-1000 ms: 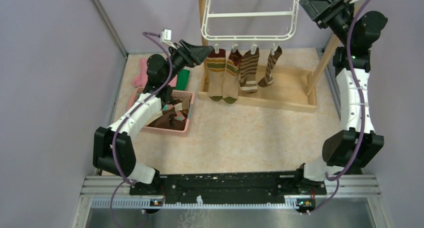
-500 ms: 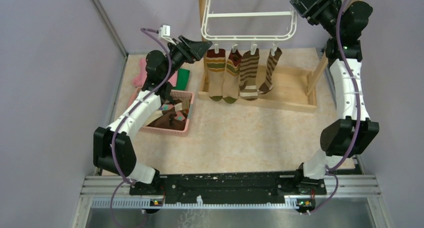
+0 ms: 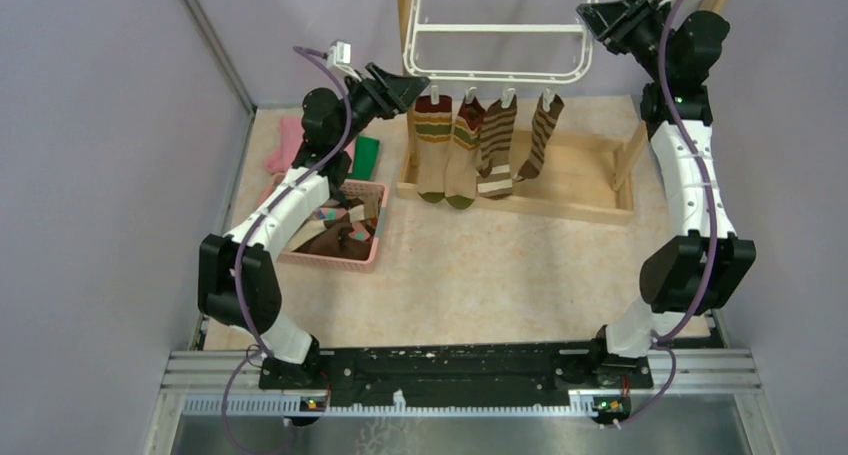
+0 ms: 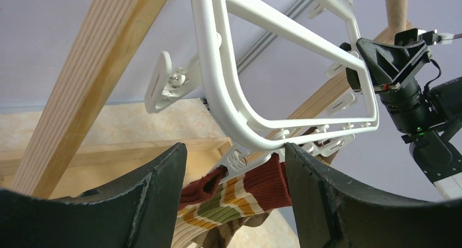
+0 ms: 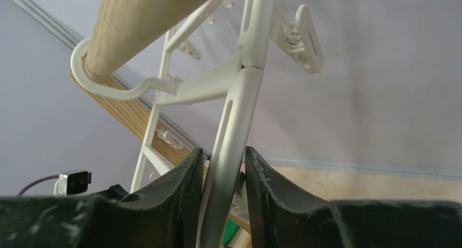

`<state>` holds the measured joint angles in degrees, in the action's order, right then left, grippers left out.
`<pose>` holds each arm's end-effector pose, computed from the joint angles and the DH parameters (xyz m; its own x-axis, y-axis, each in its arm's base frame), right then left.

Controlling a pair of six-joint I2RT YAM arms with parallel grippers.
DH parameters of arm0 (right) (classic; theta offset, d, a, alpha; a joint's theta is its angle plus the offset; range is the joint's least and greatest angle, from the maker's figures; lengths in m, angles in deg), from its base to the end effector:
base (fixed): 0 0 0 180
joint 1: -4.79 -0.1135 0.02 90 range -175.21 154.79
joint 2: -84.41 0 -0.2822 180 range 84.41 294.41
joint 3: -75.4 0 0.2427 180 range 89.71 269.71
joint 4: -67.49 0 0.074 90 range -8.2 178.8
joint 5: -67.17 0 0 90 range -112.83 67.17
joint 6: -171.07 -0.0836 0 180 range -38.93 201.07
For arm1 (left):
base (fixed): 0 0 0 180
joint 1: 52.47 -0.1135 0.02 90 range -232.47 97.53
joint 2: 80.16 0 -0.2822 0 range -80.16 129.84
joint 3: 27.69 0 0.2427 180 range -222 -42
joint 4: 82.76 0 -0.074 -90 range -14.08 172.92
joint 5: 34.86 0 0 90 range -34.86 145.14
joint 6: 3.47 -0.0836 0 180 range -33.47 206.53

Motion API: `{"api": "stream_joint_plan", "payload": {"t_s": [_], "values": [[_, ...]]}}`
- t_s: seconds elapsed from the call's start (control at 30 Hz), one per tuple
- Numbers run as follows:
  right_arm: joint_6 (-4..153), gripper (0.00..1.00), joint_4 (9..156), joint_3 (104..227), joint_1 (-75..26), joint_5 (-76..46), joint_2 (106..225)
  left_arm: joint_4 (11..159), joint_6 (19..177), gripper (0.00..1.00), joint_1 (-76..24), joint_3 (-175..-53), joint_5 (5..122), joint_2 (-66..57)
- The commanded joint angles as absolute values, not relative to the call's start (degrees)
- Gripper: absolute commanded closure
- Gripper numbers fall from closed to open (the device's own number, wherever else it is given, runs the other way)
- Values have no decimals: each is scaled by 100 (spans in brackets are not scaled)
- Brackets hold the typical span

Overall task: Clip the socks to the hanger
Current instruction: Rotate the hanger at the clothesline.

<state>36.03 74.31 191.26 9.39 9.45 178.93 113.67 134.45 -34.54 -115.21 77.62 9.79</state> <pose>0.4106 0.0118 0.5194 -0.1401 0.6114 -0.7788 -0.4931 0.6390 0.5904 0.3793 -0.1563 0.4220 -0.3189 -0.6176 -0.7189 0.5980 0.4573 -0.6582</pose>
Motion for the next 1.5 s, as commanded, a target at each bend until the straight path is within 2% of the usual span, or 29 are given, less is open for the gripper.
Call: {"api": "stream_joint_plan", "payload": {"t_s": [0.0,0.13,0.4,0.73,1.17,1.3,1.47], "values": [[3533,71,6924,18893,927,804,17466,11487,13416,28,-3445,-11952,7802,1143],[3262,85,6595,18517,936,767,17261,11534,13455,28,-3437,-12106,7878,1279],[2587,100,5943,17687,1027,504,16658,11497,13478,28,-3361,-12537,7978,1518],[2528,100,5909,17062,1297,-107,15882,11536,13359,27,-3324,-12694,7970,1425],[2085,100,5357,16337,1394,-134,15294,11618,12931,26,-3323,-11589,7661,269],[2021,89,5197,16081,1391,7,15138,11608,12855,25,-3322,-11258,7648,-72],[1950,82,5070,15972,1290,228,15079,11562,12851,26,-3322,-11099,7811,-308]]}}
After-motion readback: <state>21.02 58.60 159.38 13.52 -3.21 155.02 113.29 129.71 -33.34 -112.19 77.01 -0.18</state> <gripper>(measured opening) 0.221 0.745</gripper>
